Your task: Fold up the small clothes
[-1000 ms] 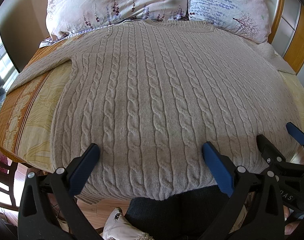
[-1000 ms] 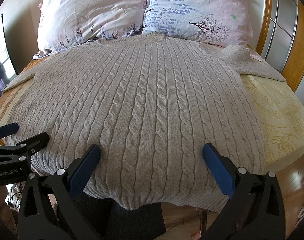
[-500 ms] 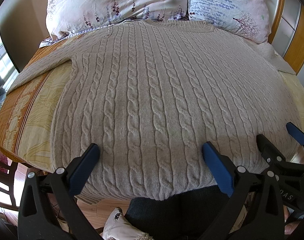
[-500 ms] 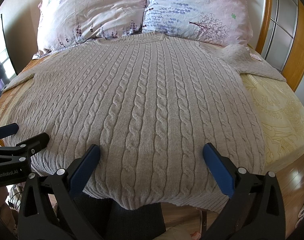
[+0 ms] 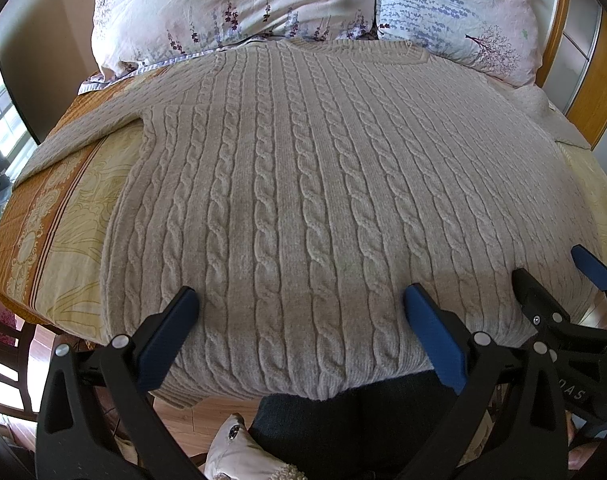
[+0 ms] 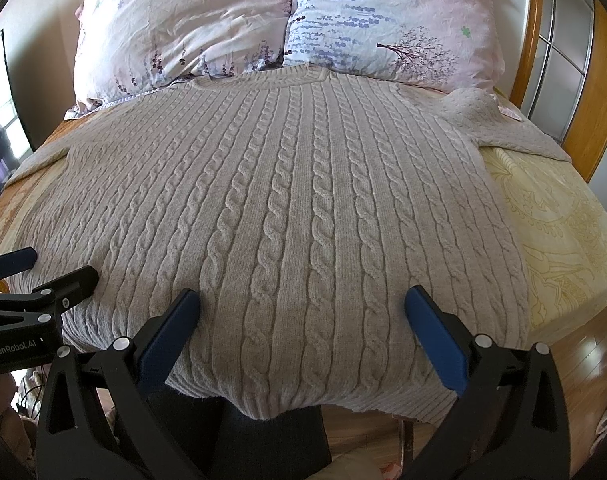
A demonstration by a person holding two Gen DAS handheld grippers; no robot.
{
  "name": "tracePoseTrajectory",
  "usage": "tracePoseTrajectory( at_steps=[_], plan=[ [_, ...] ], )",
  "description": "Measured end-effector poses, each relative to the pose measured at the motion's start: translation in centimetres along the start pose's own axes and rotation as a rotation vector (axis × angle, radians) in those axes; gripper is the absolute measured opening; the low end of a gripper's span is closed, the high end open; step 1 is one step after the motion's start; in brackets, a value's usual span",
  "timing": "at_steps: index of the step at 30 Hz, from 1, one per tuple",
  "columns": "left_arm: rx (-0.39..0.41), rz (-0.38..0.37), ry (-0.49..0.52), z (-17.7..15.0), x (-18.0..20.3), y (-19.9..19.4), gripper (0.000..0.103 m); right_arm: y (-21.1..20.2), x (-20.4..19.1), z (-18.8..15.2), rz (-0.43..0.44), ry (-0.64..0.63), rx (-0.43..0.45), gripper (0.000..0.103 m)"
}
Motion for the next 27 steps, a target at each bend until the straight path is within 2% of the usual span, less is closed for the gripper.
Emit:
tracePoseTrajectory(
  at_steps=[12, 20, 24, 27],
  plan=[
    [-0.041, -0.011, 0.009, 0.7, -0.1, 0.5, 0.101, 0.3, -0.1, 0.3, 0.013, -0.032, -0.029, 0.102],
    [-0.039, -0.036, 0.042, 1.0, -0.3, 0.6, 0.101, 0.6, 0.4, 0.9, 0.102, -0.108, -0.024, 0.102],
    [0.007, -0.030, 0.108, 2.2, 0.0, 0.8, 0.101, 0.8, 2.1, 2.8, 0.160, -0.032, -0.029, 0.102],
    [0.059, -0.035, 0.137, 3.7, 0.0, 0.9, 0.101, 0.4, 5.2, 6.0, 0.122, 0.086, 0.022, 0.102]
  ],
)
Point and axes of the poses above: each gripper's, at about its wrist camera, not at the fingertips, and y roughly the way its jaws point, x to its right, z to its top, the point moved 1 cm from there along y, roughly the way its jaws point, and after that the axes turned 10 degrees about y, right-handed, at the moved point
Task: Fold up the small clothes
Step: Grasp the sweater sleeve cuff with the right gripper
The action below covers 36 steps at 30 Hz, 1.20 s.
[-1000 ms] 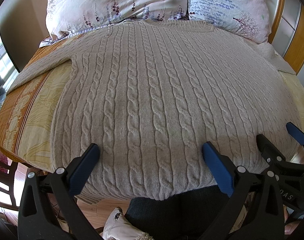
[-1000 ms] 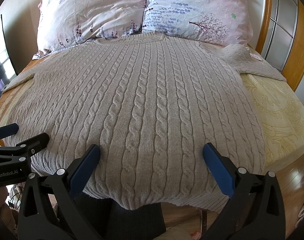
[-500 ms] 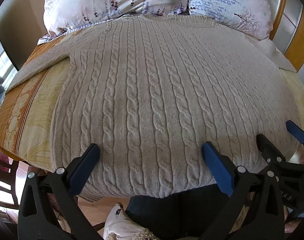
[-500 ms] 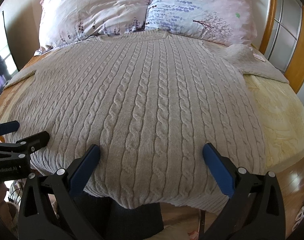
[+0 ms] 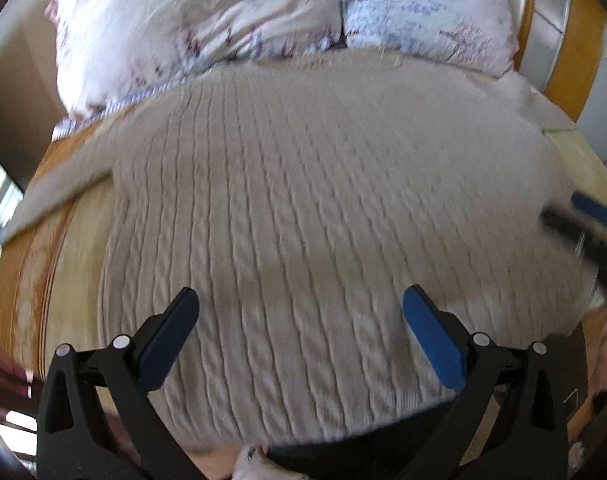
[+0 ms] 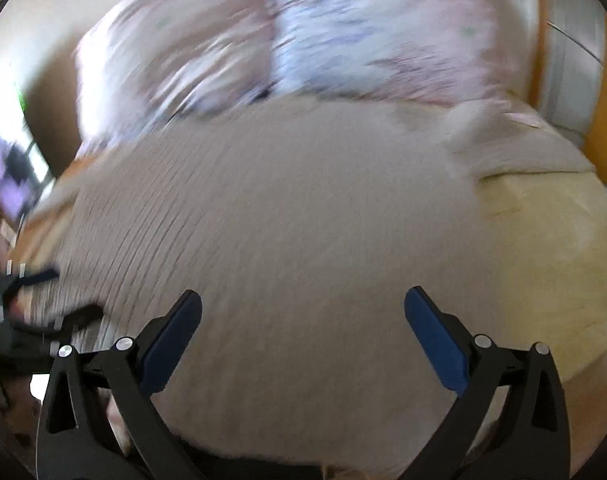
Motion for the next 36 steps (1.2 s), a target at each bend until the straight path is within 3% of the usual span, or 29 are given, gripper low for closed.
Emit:
tracePoseTrajectory(
  at_steps=[3, 6, 11, 14, 18, 26, 31, 36],
  plan=[
    [0.048, -0.075, -0.017, 1.9, -1.0, 0.3, 0.101, -0.6, 4.4, 4.3, -0.012, 0.160, 0.047, 0.102],
    [0.107, -0.187, -0.062, 4.1, -2.7, 0.5, 0.101, -0.3, 9.7, 8.4, -0.027, 0.325, 0.064, 0.093],
    [0.194, -0.115, -0.017, 7.0, -3.5, 0.0, 0.101, 1.9, 18.5, 13.1, -0.090, 0.590, 0.066, 0.074],
    [0.199, -0.077, 0.009, 8.5, -4.1, 0.3, 0.101, 3.9, 22.7, 14.2, -0.119, 0.733, 0.047, 0.062],
    [0.194, -0.080, -0.007, 9.9, -5.0, 1.0, 0.101, 5.7, 26.4, 14.5, -0.133, 0.884, 0.036, 0.050],
    [0.171, -0.097, -0.029, 11.2, -5.7, 2.8, 0.101, 6.4, 29.0, 14.7, -0.149, 0.983, 0.085, 0.044],
    [0.187, -0.103, -0.067, 11.9, -5.8, 3.0, 0.101, 6.5, 30.0, 14.8, -0.154, 1.003, 0.112, 0.032],
    [0.179, -0.110, -0.042, 12.8, -5.4, 3.6, 0.101, 6.3, 30.9, 14.6, -0.151, 1.022, 0.149, 0.024]
  ],
)
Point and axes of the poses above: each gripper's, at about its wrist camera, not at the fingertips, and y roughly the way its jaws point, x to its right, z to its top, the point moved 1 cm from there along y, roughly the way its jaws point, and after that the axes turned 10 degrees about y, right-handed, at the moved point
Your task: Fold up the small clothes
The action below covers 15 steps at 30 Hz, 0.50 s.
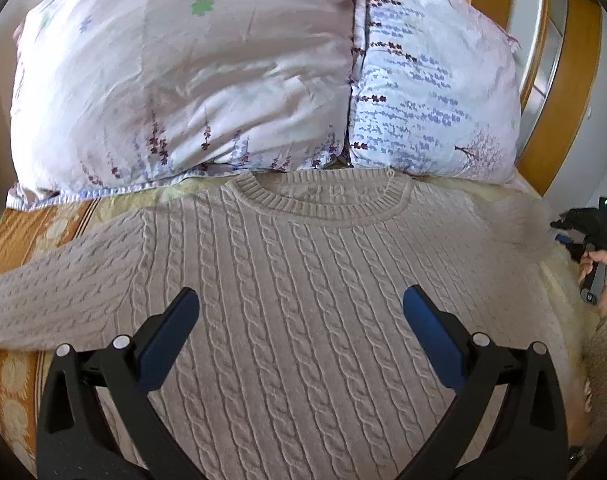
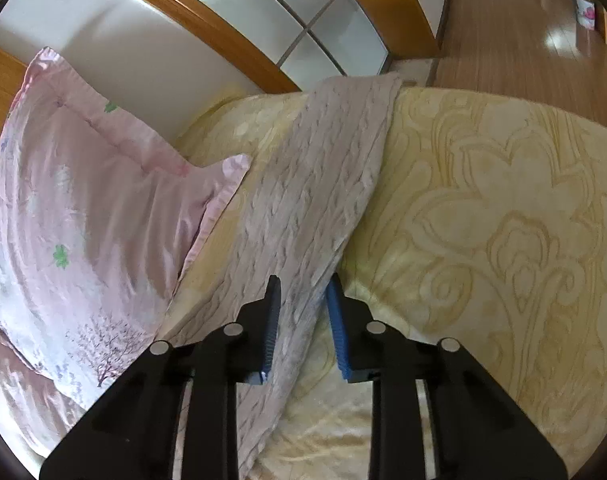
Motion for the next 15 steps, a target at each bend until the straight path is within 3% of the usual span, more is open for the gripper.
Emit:
tracePoseTrajectory(
  at_steps=[3, 9, 15],
  plan=[
    [-0.004, 0.037, 0.037, 0.3, 0.5, 0.5, 0.101, 0.3, 0.0, 0.1, -0.014, -0.007, 0.019, 0.010],
    [-0.041, -0.090, -0.060, 0.3, -0.4, 1.7, 0.101, -1.5, -1.9, -0.4, 0.041, -0.112, 0.091, 0.009],
    [-0.014, -0.162, -0.133, 0.5, -1.4, 1.7, 0.101, -5.2, -6.9, -2.7, 0.162, -0.296, 0.145, 0.008]
  ],
)
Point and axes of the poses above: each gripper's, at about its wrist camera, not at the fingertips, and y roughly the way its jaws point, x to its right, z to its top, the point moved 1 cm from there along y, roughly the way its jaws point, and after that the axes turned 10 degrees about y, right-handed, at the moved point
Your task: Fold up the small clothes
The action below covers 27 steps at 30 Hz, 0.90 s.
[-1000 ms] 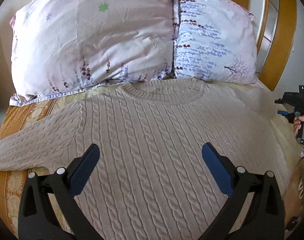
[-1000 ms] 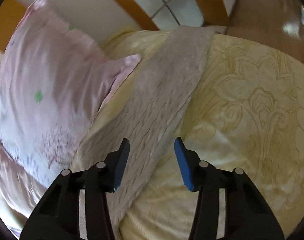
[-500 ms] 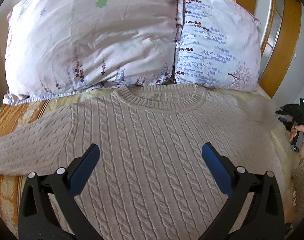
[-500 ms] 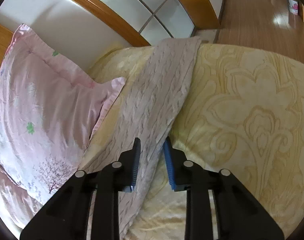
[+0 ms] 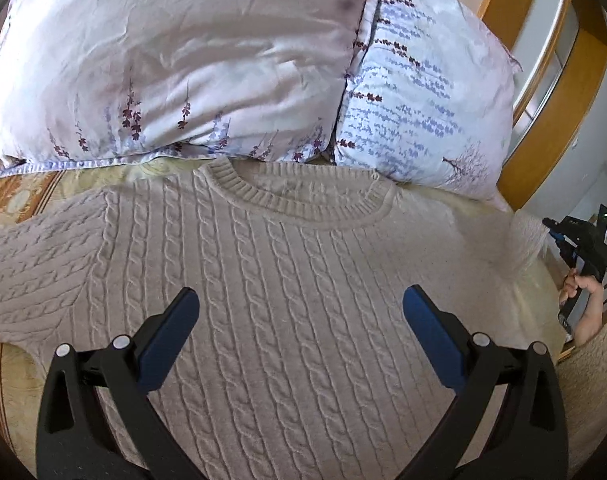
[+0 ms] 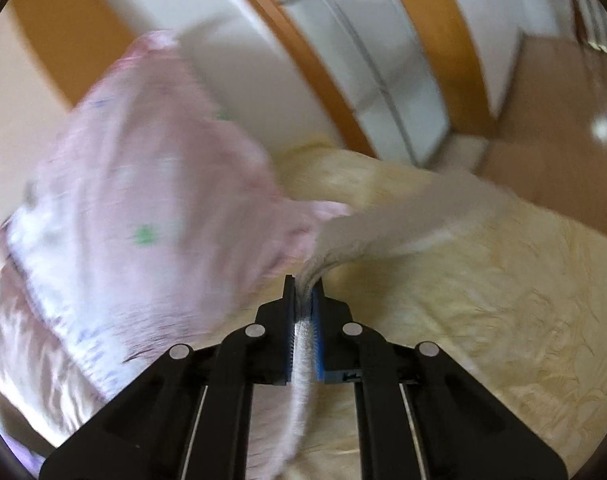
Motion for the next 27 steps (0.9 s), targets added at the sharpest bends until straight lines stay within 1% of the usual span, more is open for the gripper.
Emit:
tracePoseTrajectory(
  at_steps=[3, 6, 8, 9, 10, 11, 13, 15, 16, 17, 20, 21, 22, 23, 24, 25, 27],
  plan=[
    [0.032, -0.033, -0.046, 0.1, -0.4, -0.3, 0.101, -2.1, -4.3, -2.0, 0.112, -0.107, 0.001, 0.008],
    [0.054, -0.096, -0.102, 0.3, -0.8, -0.3, 0.101, -3.5, -8.1, -4.5, 0.211, -0.210, -0.031, 0.008],
    [0.048, -0.157, -0.152, 0.3, -1.2, 0.1, 0.101, -4.3, -10.4, -7.2, 0.282, -0.289, -0.079, 0.008],
    [0.039, -0.178, -0.176, 0.2, -1.4, 0.3, 0.101, -4.5, -11.7, -9.1, 0.315, -0.331, -0.118, 0.008],
    [0.031, -0.190, -0.192, 0.2, -1.5, 0.6, 0.101, -4.2, -12.4, -10.4, 0.332, -0.355, -0.153, 0.008],
    [0.021, -0.202, -0.211, 0.1, -1.6, 0.8, 0.101, -3.8, -13.0, -12.4, 0.348, -0.384, -0.206, 0.008],
    [0.007, -0.216, -0.238, -0.3, -1.7, 1.3, 0.100, -2.9, -13.6, -15.7, 0.349, -0.425, -0.298, 0.008],
    [-0.004, -0.221, -0.235, -0.4, -1.6, 1.5, 0.099, -1.8, -13.6, -18.9, 0.335, -0.463, -0.392, 0.008],
    [-0.007, -0.220, -0.229, -0.5, -1.5, 1.6, 0.099, -1.3, -13.5, -20.6, 0.316, -0.485, -0.431, 0.008],
    [-0.009, -0.218, -0.220, -0.5, -1.3, 1.6, 0.099, -1.1, -13.6, -21.8, 0.299, -0.501, -0.450, 0.008],
    [-0.011, -0.230, -0.210, -0.4, -1.1, 1.6, 0.099, -0.2, -13.5, -22.8, 0.274, -0.487, -0.508, 0.010],
    [-0.012, -0.234, -0.210, -0.4, -1.2, 1.6, 0.099, 0.0, -13.4, -22.8, 0.271, -0.466, -0.524, 0.016],
    [-0.014, -0.240, -0.212, -0.3, -1.2, 1.7, 0.099, 0.1, -13.1, -22.6, 0.273, -0.433, -0.552, 0.030],
    [-0.016, -0.246, -0.215, -0.3, -1.3, 1.7, 0.099, 0.2, -12.6, -22.2, 0.272, -0.396, -0.575, 0.040],
    [-0.020, -0.252, -0.218, -0.3, -1.3, 1.8, 0.099, 0.4, -12.2, -21.9, 0.270, -0.360, -0.587, 0.059],
    [-0.023, -0.254, -0.220, -0.4, -1.4, 1.7, 0.099, 0.4, -11.6, -21.4, 0.271, -0.306, -0.591, 0.066],
    [-0.028, -0.257, -0.219, -0.5, -1.4, 1.8, 0.099, 0.7, -10.7, -20.6, 0.276, -0.227, -0.594, 0.066]
  ],
)
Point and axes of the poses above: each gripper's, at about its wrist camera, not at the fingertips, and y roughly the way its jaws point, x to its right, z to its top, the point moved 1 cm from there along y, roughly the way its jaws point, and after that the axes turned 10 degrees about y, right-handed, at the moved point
